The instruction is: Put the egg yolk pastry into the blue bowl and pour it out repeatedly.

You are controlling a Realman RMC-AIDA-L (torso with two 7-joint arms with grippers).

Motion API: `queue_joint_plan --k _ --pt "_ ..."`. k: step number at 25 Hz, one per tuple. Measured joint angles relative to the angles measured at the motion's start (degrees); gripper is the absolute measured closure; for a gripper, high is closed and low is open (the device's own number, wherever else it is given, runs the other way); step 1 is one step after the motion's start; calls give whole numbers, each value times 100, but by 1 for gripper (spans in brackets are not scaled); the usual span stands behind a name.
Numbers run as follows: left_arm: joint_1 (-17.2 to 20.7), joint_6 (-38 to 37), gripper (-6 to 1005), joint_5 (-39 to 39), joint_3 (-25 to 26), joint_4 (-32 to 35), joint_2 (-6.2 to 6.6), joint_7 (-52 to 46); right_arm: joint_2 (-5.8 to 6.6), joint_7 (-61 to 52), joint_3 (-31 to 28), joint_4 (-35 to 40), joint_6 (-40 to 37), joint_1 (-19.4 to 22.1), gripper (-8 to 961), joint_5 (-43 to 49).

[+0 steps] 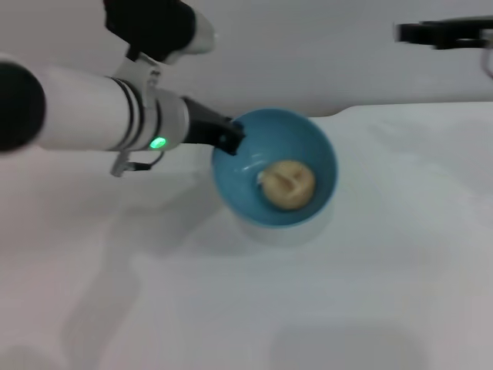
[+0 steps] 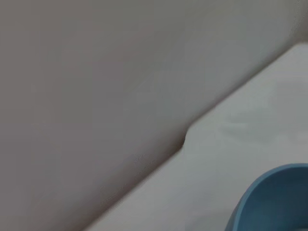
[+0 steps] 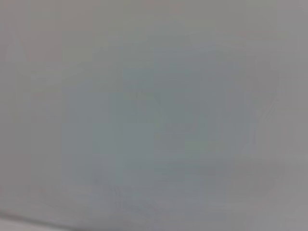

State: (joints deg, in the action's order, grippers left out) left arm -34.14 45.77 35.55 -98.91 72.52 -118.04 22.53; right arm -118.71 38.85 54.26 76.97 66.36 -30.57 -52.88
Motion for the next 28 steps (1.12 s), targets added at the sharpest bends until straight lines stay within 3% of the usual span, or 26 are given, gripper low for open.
queue_joint_plan --k 7,10,11,12,15,19,20,21,26,28 --pt "740 -2398 983 -4 -1232 160 6 418 0 -63 -657 -593 -498 771 580 -133" --pt "1186 -3826 983 -8 -1934 218 9 954 3 -65 -942 -939 -545 929 580 -152" --pt "1408 -4674 983 -45 -2291 193 5 1286 7 -66 -1098 -1124 -538 1008 580 -154" --pt "1408 -4674 983 -45 -2291 193 5 1286 7 -66 -1098 -1124 -538 1008 580 -154" --pt "1586 -5736 983 -77 -2744 33 -10 1543 15 -67 -1243 -1273 -507 1110 580 -159" --pt "1562 -7245 983 -80 -3319 -555 -51 1726 3 -68 -1255 -1333 -480 1234 580 -253" --pt "1441 -8032 983 -64 -3595 -978 -79 1835 3 -66 -1242 -1357 -463 1247 580 -303" --pt "1441 -8032 983 -64 -3595 -978 -79 1835 3 -57 -1240 -1379 -449 1254 580 -336" --pt "917 -9756 983 80 -4365 -1974 -103 2285 -2 -38 -1242 -1424 -403 1264 580 -380" --pt "760 -9974 983 303 -4542 -2078 -104 2591 -5 -37 -1243 -1431 -399 1265 579 -381"
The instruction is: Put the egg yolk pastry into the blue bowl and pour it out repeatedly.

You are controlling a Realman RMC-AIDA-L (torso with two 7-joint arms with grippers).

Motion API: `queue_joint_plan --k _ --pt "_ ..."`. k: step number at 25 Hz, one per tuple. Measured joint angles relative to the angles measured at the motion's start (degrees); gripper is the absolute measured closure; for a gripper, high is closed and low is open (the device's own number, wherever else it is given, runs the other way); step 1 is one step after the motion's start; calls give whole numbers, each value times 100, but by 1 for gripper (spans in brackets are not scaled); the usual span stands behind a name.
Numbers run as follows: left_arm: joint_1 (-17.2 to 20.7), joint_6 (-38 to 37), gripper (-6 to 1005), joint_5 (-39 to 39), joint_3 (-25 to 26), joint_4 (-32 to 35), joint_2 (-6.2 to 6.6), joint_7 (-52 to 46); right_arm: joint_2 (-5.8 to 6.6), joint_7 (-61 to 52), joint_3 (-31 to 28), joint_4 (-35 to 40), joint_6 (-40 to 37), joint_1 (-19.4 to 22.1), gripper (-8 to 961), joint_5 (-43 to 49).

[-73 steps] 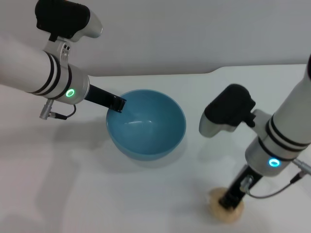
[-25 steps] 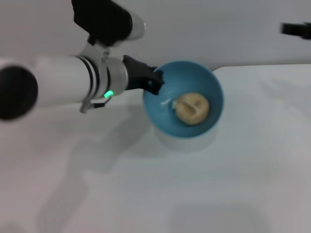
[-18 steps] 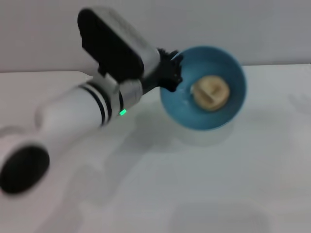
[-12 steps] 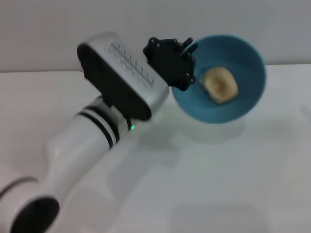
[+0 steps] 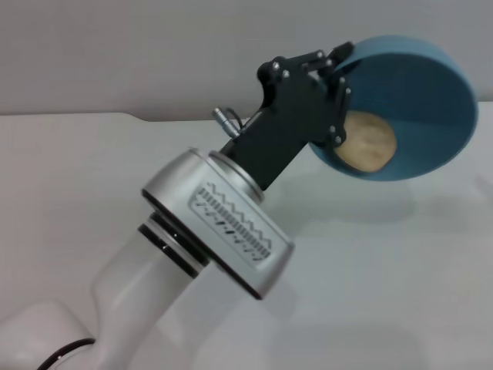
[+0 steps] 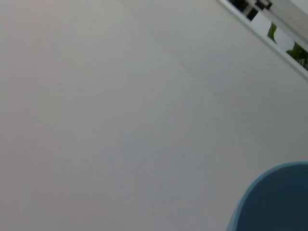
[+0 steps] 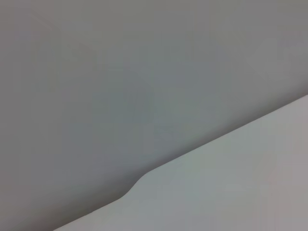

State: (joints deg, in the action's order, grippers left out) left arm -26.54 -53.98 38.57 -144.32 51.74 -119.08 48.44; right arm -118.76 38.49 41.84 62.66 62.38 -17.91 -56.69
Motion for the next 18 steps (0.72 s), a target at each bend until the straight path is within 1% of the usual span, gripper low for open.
queue_joint_plan --k 4,9,12,14,16,18 --pt "-233 -174 983 489 -206 -4 -2 967 0 1 -3 -4 3 1 579 0" --pt "-491 -429 984 1115 -306 -3 -2 1952 2 4 -7 -16 3 -11 579 0" --pt "-555 -503 984 1258 -305 -60 -1 2144 2 9 -9 -17 3 -10 579 0" --pt "-564 -734 984 1278 -328 -128 0 2259 4 13 -10 -18 3 -11 579 0" --pt "-565 -1199 984 1289 -438 -179 -1 2322 8 15 -16 -18 3 -22 579 0" --pt "-566 -1416 984 1293 -506 -187 -1 2346 10 15 -21 -18 2 -36 579 0"
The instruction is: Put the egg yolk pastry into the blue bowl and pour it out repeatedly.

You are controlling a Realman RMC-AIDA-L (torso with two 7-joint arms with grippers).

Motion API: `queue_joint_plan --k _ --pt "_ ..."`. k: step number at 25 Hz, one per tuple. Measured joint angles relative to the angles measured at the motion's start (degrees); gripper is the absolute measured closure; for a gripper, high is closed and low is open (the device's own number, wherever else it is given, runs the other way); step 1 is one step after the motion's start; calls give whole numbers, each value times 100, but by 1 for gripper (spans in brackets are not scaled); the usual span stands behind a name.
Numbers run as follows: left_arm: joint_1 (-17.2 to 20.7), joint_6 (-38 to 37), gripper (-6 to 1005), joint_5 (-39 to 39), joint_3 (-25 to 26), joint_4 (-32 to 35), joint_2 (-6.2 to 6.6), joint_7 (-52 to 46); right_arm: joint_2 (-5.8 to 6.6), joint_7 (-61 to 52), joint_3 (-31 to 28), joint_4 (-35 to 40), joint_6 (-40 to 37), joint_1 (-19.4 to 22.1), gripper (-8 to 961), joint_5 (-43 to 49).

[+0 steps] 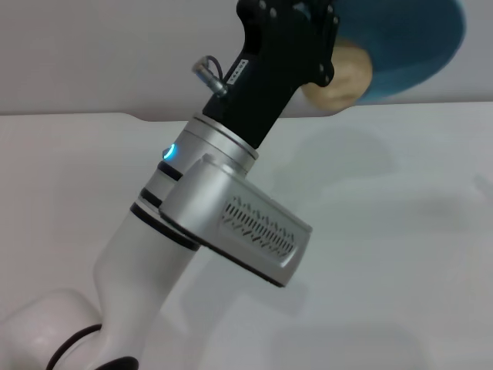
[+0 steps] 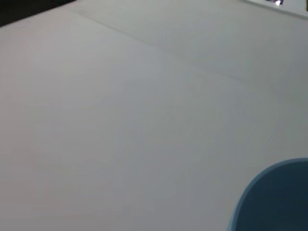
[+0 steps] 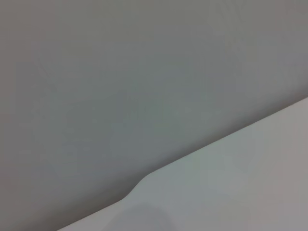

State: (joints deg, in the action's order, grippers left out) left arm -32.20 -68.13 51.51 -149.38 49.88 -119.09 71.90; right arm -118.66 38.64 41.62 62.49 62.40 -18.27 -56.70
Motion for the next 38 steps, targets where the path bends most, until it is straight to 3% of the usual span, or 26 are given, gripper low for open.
queue_joint_plan --k 10,16,26,32,35,38 --pt "17 -295 984 52 -233 -52 0 135 5 3 11 0 0 -50 579 -6" --pt "52 -903 983 449 -375 10 1 55 3 3 13 -8 -4 -19 579 -34" --pt "-16 -779 983 728 -420 -44 0 -280 3 10 13 -82 -22 -66 588 -50" --pt "-109 309 983 1219 39 70 0 -720 18 12 50 -63 101 -90 597 -52" --pt "-99 990 983 1728 528 396 -1 -615 24 55 116 -28 366 -191 602 -53" --pt "-92 2154 983 2512 1304 747 5 -314 29 210 247 -27 576 -334 607 -53"
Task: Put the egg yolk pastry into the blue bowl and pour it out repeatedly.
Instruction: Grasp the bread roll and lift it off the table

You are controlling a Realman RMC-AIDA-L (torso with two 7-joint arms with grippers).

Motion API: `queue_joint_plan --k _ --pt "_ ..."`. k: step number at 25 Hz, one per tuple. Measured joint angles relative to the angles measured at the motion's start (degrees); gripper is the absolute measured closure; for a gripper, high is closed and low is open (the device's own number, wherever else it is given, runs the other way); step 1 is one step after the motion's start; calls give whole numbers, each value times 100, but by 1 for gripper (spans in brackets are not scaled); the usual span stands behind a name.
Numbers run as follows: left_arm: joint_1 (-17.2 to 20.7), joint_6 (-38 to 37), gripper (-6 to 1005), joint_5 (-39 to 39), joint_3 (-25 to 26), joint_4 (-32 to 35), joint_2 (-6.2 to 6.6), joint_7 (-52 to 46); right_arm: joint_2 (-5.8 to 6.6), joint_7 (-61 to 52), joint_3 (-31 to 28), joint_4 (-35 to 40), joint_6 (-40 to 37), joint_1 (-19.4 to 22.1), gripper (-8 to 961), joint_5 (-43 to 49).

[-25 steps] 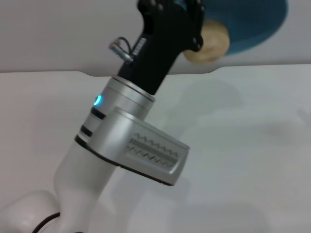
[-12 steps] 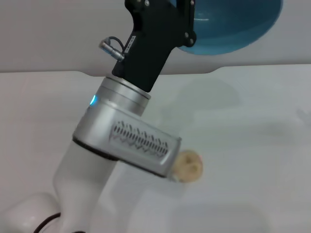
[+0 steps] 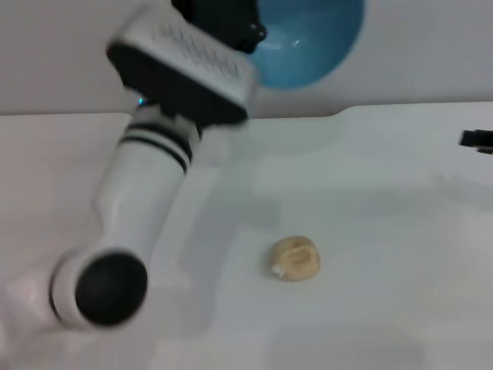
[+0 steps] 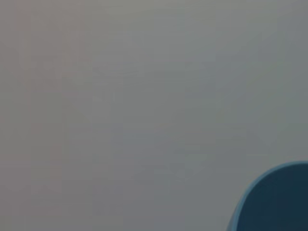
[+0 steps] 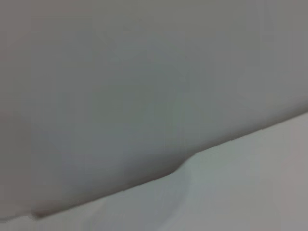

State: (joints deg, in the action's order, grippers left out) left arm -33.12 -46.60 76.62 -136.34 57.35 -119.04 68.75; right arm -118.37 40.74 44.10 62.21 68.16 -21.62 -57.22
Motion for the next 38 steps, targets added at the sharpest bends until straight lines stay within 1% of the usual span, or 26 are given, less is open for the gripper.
queue_joint_plan --k 4,5,6,7,9,11,14,16,18,20,22,23,26,27,29,31,34,38 --pt "-14 2049 983 1511 1272 240 47 769 51 77 517 1 170 -254 613 47" --pt "-18 2451 983 1833 1508 233 54 905 67 89 681 0 204 -329 615 62" --pt "1 3293 983 2428 2056 152 88 1086 78 95 837 0 224 -392 616 89" --pt "1 3293 983 2428 2056 152 88 1086 88 99 1005 0 242 -460 618 122" --pt "54 3959 983 2726 2503 5 114 1106 111 99 1340 -4 273 -619 621 268" --pt "125 4530 983 2829 2870 -168 123 1054 119 82 1645 -23 354 -827 624 509" --pt "217 5362 984 2835 3292 -447 159 723 62 44 1974 -56 464 -1113 629 889" --pt "221 5775 984 2786 3436 -641 219 444 26 13 2184 -95 485 -1258 632 1045" --pt "201 6096 984 2674 3519 -809 285 166 15 -65 2396 -158 488 -1373 635 1090" --pt "158 6555 984 2255 3632 -996 363 -377 14 -127 2548 -222 488 -1466 639 1092" --pt "141 6877 984 1805 3758 -1044 384 -795 13 -158 2652 -258 488 -1511 642 1093" --pt "136 7097 984 1450 3910 -1050 382 -1080 12 -168 2696 -266 487 -1521 643 1093" --pt "126 7632 984 593 4434 -1046 308 -1632 11 -196 2838 -296 481 -1537 648 1097" --pt "107 7932 984 133 4747 -1021 255 -1888 10 -220 2902 -324 483 -1547 650 1101" --pt "69 8338 984 -457 5115 -960 201 -2224 8 -268 3082 -422 484 -1590 653 1110" --pt "31 8724 984 -1078 5426 -832 172 -2609 8 -312 3303 -579 464 -1666 656 1115" --pt "33 9157 984 -2016 5570 -437 162 -3356 2 -398 3614 -833 396 -1806 661 1118" --pt "176 9376 984 -2937 5583 61 159 -4128 -19 -690 4082 -1027 152 -1924 667 1129"
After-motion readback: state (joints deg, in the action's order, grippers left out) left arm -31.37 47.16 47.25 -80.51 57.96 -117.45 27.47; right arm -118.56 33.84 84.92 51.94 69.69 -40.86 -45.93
